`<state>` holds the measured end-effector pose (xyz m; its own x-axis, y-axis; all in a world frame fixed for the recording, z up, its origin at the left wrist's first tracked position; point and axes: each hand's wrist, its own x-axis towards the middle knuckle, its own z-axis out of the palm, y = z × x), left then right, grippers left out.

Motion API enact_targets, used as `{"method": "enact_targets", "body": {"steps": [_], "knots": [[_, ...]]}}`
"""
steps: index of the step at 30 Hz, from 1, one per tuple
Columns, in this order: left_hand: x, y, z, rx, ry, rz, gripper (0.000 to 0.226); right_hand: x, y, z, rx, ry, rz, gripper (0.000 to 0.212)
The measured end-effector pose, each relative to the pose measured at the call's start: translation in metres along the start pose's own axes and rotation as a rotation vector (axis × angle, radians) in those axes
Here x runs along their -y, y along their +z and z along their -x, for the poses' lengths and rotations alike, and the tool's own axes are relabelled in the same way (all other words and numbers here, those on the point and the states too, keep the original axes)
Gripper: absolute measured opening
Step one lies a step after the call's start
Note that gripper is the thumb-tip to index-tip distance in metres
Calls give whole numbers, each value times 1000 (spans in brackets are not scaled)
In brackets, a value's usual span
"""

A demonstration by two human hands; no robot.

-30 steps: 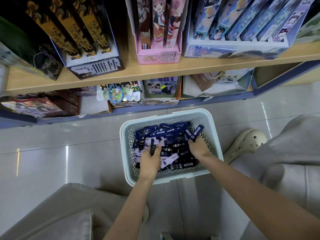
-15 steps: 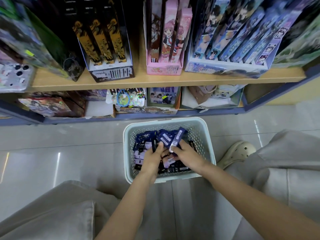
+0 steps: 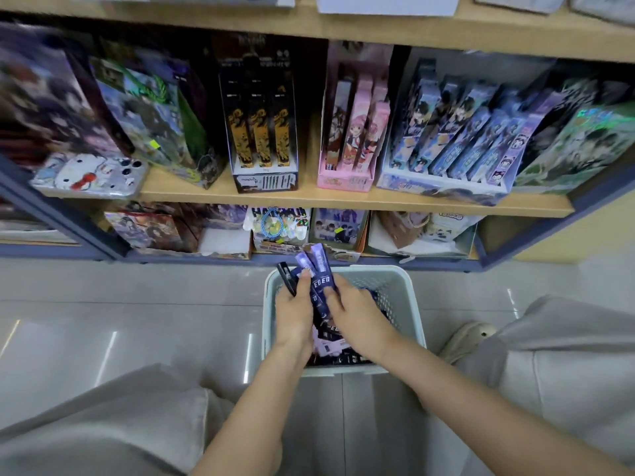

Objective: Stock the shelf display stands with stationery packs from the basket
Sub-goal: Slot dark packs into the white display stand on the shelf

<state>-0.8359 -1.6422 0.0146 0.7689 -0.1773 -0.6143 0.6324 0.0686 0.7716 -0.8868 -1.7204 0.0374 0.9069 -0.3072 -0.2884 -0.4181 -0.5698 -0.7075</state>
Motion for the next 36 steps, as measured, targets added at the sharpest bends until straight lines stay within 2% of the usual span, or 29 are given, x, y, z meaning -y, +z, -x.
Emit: {"method": "enact_targets", "body": {"steps": [3, 5, 10, 17, 21, 24, 31, 34, 36], "knots": [[-21, -11, 4, -37, 75, 11, 30, 18, -9, 4, -61, -57, -146, 21], [-36, -18, 7, -32, 141, 8, 35, 29, -18, 7, -92, -126, -180, 31], [-71, -33, 27, 72, 232, 21, 20, 57, -36, 13, -89, -240, -20, 39], [-115, -51, 57, 162, 318, 87, 21, 95, -57, 16, -147, -341, -105, 32], [-135, -64, 63, 186, 354, 47, 24, 121, -72, 17, -104, -393, -119, 36], [-152, -72, 67, 206, 401, 38, 20, 139, -83, 10, -32, -387, -84, 30], [-196, -88, 62, 112, 644, -55, 37, 183, -107, -18, 69, -536, 3, 31], [-209, -92, 57, 43, 686, 74, 26, 211, -110, -28, 8, -651, 129, 26], [-217, -96, 52, 4, 685, 163, 22, 229, -116, -36, -116, -725, 245, 32]]}}
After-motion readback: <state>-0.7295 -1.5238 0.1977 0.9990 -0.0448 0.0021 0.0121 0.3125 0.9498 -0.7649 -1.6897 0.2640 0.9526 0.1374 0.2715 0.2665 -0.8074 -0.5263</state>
